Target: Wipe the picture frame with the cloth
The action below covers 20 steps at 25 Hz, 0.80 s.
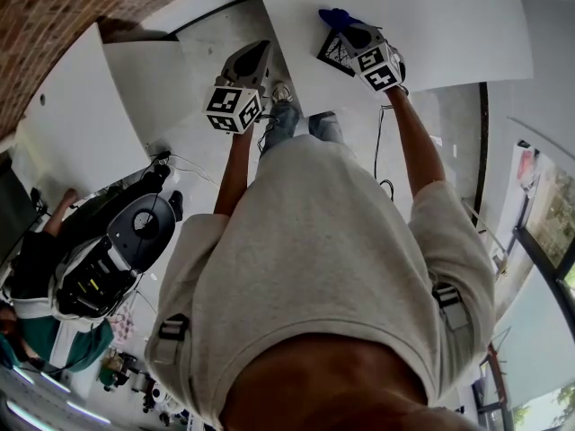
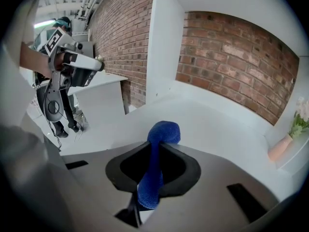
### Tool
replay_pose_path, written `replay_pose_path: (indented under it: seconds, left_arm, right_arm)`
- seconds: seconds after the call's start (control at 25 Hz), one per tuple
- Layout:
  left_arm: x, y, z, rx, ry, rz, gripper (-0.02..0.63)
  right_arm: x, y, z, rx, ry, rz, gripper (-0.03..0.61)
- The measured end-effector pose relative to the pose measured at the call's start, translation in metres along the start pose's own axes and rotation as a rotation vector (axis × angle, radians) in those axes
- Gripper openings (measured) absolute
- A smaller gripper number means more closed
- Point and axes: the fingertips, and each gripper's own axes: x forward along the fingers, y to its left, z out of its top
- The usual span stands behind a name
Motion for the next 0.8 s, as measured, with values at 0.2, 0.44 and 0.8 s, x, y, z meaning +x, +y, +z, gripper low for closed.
replay_pose_path:
  seconds: [0.2,0.44,0.8]
  left_arm:
    - [-0.001,0.001,-0.002,0.000,-0.001,-0.004,0.017]
    - [-0.001,-0.001,-0.002,-0.001,-0.005,-0.012,0.017]
    - [-0.002,-0.006,-0.005,-0.004,-0.010,-0.018,0.017]
  right_arm:
    - [0.001,0.022,-0.001,-0.022,-0.002,0.025,0.061]
    - [-0.005,0.043,0.002,-0.005,-0.012,0.041,0.061]
    - [-0.012,0.076,0.001,0.014,-0.032,0.068,0.061]
